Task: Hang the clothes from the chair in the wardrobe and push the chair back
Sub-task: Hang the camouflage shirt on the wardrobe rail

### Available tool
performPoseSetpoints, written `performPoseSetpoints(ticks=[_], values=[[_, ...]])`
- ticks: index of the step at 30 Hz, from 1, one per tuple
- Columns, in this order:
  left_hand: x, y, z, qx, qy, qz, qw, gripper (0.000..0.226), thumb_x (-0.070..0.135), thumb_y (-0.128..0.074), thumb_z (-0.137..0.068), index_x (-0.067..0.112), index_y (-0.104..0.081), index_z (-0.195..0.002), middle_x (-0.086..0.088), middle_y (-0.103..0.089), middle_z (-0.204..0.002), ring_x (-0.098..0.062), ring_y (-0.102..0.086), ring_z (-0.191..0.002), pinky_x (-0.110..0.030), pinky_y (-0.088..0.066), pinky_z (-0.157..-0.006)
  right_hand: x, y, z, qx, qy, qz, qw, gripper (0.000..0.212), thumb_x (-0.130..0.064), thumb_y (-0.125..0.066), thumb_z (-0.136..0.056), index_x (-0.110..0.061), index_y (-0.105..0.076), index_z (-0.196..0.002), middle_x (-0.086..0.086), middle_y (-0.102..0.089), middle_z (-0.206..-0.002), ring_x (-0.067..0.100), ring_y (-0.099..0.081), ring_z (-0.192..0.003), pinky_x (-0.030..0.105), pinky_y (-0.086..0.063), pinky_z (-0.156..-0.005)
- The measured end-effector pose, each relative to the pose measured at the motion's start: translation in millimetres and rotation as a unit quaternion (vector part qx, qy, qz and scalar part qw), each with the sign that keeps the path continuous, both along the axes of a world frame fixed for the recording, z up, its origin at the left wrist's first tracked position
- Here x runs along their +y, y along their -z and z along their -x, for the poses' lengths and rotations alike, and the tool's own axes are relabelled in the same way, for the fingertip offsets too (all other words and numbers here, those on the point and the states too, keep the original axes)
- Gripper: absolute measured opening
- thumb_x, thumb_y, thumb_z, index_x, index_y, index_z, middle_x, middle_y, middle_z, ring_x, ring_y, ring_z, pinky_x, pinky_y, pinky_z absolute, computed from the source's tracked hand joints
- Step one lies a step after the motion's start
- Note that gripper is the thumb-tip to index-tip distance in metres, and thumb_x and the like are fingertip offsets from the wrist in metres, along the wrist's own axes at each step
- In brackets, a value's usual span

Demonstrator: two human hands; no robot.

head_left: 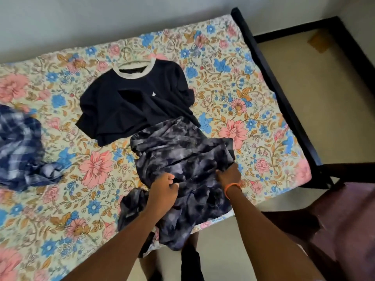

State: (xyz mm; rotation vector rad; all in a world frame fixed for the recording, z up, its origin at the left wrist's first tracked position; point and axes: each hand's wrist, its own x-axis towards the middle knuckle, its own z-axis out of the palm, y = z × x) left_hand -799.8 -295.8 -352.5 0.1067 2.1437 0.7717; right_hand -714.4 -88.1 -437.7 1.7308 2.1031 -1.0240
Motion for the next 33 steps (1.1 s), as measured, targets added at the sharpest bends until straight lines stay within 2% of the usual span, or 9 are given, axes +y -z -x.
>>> performPoseSetpoints(ticks=[3, 7, 10, 12, 15, 19, 22, 28, 33], values=[[11.7, 2.1, 4.6, 0.013, -0.002, 0.000, 1.000, 0.027, 0.022, -0.054, -0.101, 0.008, -0.055, -0.124, -0.010, -0.061, -0.120, -0.020, -0.055, -0.094, -0.031, -0.041, -0.077, -1.2, 0.4, 3.2, 0.032, -0.012, -0.100, 0.994, 0.017, -0.010, -0.051, -0.097, -0.001, -0.063, -0.105, 0.018, -0.064, -0.085, 0.036, -0.061, -0.077, 0.032, -0.038, -0.058], [44.6, -7.2, 11.3, -0.005, -0.064, -0.034, 0.997, 0.036, 0.041, -0.052, -0.100, 0.009, -0.054, -0.117, -0.010, -0.061, -0.110, -0.024, -0.058, -0.093, -0.044, -0.048, -0.085, -37.5, -32.0, 18.9, 0.164, 0.019, -0.076, 0.983, 0.015, -0.001, -0.053, -0.091, 0.000, -0.065, -0.081, 0.011, -0.059, -0.072, 0.027, -0.055, -0.067, 0.028, -0.029, -0.058], [66.7, -11.3, 30.9, -0.076, -0.109, -0.059, 0.989, 0.073, 0.066, -0.063, -0.083, 0.015, -0.046, -0.132, -0.002, -0.055, -0.122, -0.023, -0.057, -0.110, -0.041, -0.049, -0.091, -91.7, -56.8, 25.6, 0.274, -0.115, 0.009, 0.955, 0.015, -0.003, -0.051, -0.095, -0.003, -0.063, -0.087, 0.007, -0.064, -0.078, 0.019, -0.056, -0.067, 0.025, -0.038, -0.057], [68.6, -2.5, 42.7, -0.155, -0.082, -0.022, 0.984, 0.066, 0.056, -0.076, -0.079, 0.018, -0.049, -0.126, -0.002, -0.055, -0.116, -0.023, -0.059, -0.104, -0.035, -0.051, -0.079, -113.2, -61.3, 21.5, 0.304, -0.201, 0.031, 0.931, 0.014, -0.005, -0.053, -0.090, -0.003, -0.066, -0.085, 0.011, -0.065, -0.076, 0.021, -0.059, -0.065, 0.032, -0.047, -0.058], [52.7, 21.8, 42.5, -0.166, -0.061, 0.055, 0.983, 0.018, 0.017, -0.070, -0.089, 0.008, -0.057, -0.081, -0.016, -0.056, -0.082, -0.025, -0.053, -0.069, -0.031, -0.042, -0.058, -99.8, -53.5, 9.9, 0.279, -0.164, -0.066, 0.944, 0.019, -0.031, -0.062, -0.080, -0.014, -0.067, -0.072, 0.002, -0.064, -0.064, 0.016, -0.058, -0.059, 0.033, -0.050, -0.056], [22.5, 36.5, 41.8, -0.028, -0.119, 0.085, 0.989, 0.013, 0.015, -0.067, -0.092, 0.007, -0.065, -0.081, -0.020, -0.066, -0.083, -0.032, -0.059, -0.074, -0.037, -0.044, -0.064, -33.8, -28.6, -2.2, 0.150, 0.050, -0.141, 0.977, 0.043, -0.036, -0.072, -0.081, -0.014, -0.061, -0.116, 0.010, -0.060, -0.116, 0.028, -0.059, -0.102, 0.040, -0.049, -0.088], [-20.4, 35.1, 45.8, 0.054, -0.207, 0.144, 0.966, 0.015, 0.013, -0.061, -0.091, 0.003, -0.063, -0.080, -0.021, -0.065, -0.083, -0.039, -0.063, -0.083, -0.042, -0.047, -0.067, 9.1, -7.0, -11.2, -0.005, 0.058, -0.066, 0.996, 0.078, -0.041, -0.072, -0.086, -0.005, -0.035, -0.145, 0.023, -0.040, -0.143, 0.042, -0.048, -0.121, 0.046, -0.045, -0.094], [-105.5, 25.0, 77.4, 0.064, -0.410, 0.204, 0.887, 0.039, 0.010, -0.050, -0.096, -0.011, -0.052, -0.129, -0.030, -0.055, -0.131, -0.044, -0.055, -0.120, -0.049, -0.045, -0.095, 26.1, 7.1, -8.5, 0.043, 0.046, -0.026, 0.998, 0.017, -0.013, -0.068, -0.081, 0.000, -0.062, -0.090, 0.019, -0.064, -0.085, 0.032, -0.058, -0.074, 0.029, -0.037, -0.056], [-98.1, 11.5, 69.3, 0.164, -0.279, 0.353, 0.878, 0.059, 0.012, -0.060, -0.091, -0.003, -0.034, -0.142, -0.030, -0.033, -0.146, -0.049, -0.036, -0.130, -0.058, -0.030, -0.106, 8.9, -3.3, -5.3, 0.084, 0.071, -0.056, 0.992, 0.015, -0.015, -0.065, -0.082, -0.001, -0.064, -0.088, 0.012, -0.061, -0.075, 0.029, -0.055, -0.064, 0.032, -0.044, -0.055]])
